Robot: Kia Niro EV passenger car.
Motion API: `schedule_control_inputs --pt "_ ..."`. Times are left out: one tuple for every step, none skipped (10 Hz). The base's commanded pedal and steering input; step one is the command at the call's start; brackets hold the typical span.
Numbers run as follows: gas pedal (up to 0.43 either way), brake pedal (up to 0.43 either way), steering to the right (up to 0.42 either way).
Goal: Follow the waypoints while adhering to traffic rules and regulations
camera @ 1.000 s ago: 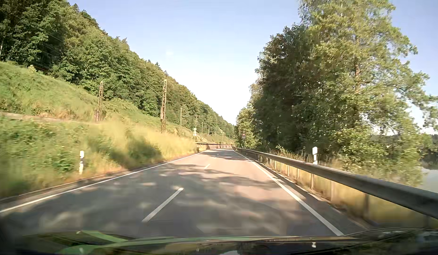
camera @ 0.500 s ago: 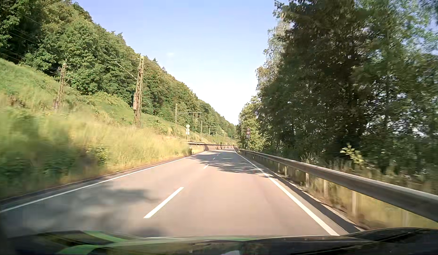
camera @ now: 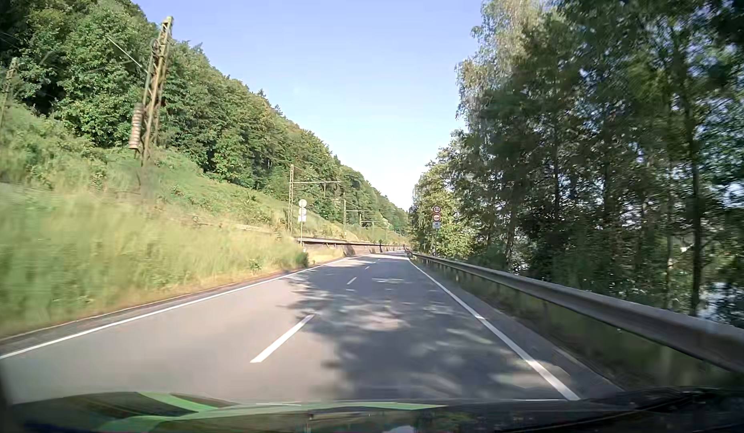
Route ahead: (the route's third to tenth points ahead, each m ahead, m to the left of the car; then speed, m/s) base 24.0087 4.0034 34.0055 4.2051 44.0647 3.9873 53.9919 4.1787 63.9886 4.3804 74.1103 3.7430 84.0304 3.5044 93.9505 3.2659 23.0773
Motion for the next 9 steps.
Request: schedule_control_inputs --pt "0.15 0.0 -0.006" --pt "0.157 0.0 -0.006" --pt "0.169 0.0 -0.003" --pt "0.177 0.0 -0.001" --pt "0.177 0.0 -0.001" --pt "0.177 0.0 -0.001" --pt "0.177 0.0 0.0" --pt "0.177 0.0 0.0" --pt "0.177 0.0 0.0"
